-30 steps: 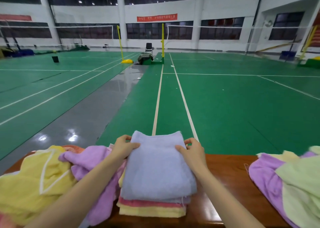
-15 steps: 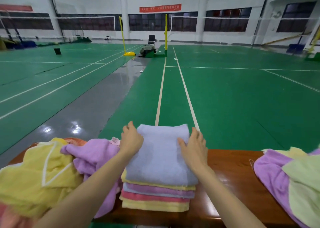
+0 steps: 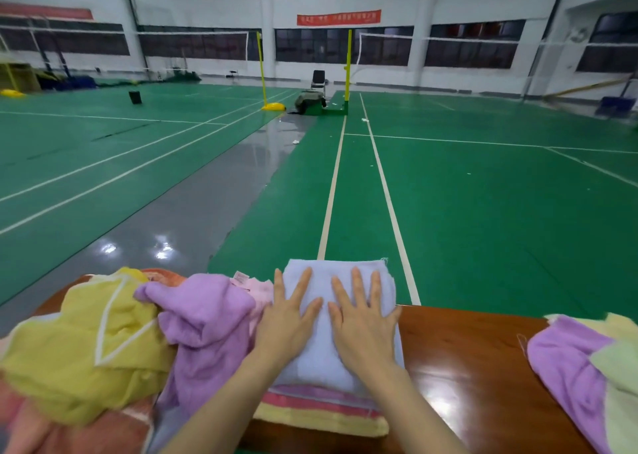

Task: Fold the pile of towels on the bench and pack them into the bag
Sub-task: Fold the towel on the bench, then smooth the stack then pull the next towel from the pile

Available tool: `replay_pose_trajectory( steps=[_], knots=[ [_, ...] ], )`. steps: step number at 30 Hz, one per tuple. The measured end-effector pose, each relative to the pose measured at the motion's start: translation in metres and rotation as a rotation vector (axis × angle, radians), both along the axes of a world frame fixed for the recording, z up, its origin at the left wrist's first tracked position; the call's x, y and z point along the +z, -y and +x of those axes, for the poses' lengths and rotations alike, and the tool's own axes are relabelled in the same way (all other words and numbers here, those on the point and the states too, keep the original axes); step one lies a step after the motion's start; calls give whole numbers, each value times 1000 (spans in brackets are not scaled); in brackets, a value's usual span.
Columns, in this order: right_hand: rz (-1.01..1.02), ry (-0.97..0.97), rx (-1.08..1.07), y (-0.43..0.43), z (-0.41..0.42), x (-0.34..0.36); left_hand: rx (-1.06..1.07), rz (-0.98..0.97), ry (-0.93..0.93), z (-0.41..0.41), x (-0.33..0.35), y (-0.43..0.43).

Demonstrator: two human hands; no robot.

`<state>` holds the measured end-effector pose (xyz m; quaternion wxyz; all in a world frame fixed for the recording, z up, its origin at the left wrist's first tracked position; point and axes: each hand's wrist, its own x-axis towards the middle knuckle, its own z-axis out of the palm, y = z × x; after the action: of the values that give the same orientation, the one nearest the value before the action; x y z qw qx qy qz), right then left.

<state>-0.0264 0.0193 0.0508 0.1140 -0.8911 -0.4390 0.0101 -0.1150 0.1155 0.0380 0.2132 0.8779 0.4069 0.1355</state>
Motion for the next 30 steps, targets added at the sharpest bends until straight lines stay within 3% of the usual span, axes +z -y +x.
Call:
replay_pose_trajectory(
  steps=[7,30],
  knots=[
    [26,-63,-5,2,8,3,-16,-28,-20,9,2,2],
    [-10,6,-23,12,18,5,-6,-32,-12,17,7,20]
  ],
)
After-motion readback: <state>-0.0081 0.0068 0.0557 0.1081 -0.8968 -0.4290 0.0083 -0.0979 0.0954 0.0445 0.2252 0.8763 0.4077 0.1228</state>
